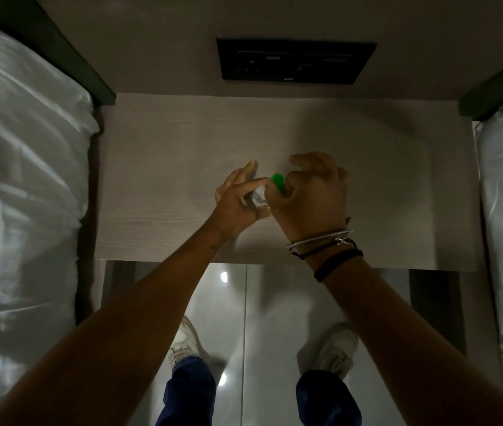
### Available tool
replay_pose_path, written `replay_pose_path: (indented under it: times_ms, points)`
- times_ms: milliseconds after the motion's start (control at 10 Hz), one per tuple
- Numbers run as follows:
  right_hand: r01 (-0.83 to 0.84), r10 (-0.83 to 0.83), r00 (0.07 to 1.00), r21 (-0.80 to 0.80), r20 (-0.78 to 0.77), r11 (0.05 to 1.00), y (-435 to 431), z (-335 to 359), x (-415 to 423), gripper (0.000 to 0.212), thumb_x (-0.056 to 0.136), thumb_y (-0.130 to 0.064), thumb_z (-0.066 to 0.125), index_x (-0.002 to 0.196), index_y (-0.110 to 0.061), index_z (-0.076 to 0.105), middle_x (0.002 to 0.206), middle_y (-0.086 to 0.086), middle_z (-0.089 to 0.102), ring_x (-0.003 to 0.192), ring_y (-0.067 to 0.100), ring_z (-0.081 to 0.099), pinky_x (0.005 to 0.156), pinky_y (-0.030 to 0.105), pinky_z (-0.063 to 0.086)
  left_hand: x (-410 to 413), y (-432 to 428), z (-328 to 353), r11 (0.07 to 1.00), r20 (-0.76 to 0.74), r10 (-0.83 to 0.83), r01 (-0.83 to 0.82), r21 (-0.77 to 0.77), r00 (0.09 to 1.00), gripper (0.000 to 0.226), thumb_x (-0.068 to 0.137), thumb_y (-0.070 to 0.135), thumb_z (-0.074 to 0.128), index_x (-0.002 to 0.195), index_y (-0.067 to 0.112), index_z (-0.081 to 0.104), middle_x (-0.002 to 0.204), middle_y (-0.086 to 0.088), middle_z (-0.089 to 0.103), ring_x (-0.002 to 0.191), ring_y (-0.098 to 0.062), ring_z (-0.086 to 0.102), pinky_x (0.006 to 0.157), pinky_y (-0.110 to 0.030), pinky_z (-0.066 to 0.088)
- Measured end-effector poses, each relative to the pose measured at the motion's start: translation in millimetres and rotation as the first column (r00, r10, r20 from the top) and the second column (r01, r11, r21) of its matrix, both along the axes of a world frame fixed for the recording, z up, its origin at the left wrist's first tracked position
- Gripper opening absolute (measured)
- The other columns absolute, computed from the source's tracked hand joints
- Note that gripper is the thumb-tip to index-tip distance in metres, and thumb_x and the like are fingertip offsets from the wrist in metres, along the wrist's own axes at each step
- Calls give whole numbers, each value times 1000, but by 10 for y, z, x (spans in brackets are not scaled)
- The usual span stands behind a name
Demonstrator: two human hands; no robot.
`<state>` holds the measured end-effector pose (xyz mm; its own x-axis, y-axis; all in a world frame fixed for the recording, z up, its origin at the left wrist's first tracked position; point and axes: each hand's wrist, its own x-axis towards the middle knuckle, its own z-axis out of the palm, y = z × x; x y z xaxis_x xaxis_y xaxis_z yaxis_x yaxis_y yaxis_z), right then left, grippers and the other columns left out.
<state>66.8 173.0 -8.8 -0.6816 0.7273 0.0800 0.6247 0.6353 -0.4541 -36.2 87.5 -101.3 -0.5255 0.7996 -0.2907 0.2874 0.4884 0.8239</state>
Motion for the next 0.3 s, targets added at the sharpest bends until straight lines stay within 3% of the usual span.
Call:
replay_pose_path:
  times_ms: [100,200,300]
  points:
    - [36,-36,999,-3,-1,999,-60,11,-20,30,73,-26,67,55,-4,64,110,11,72,117,29,54,97,50,35,-7,-16,-39,999,-6,41,-41,-4,999,49,78,9,77,124,13,61,157,-13,30,148,-33,16,124,-47,16]
    - [39,-40,998,21,58,999,-37,3,-3,39,75,-40,64,54,-8,64,106,9,72,115,30,55,96,52,36,25,-14,37,999,11,51,-51,13,999,60,80,9,74,135,15,51,158,-13,29,148,-34,16,123,-54,15]
    - [36,-52,985,103,166,994,-38,-2,95,57,76,-66,48,54,-15,60,94,5,72,107,28,56,93,53,40,-63,-46,54,999,-45,-4,2,-32,999,84,72,15,82,140,32,36,162,-10,18,150,-30,10,119,-34,10]
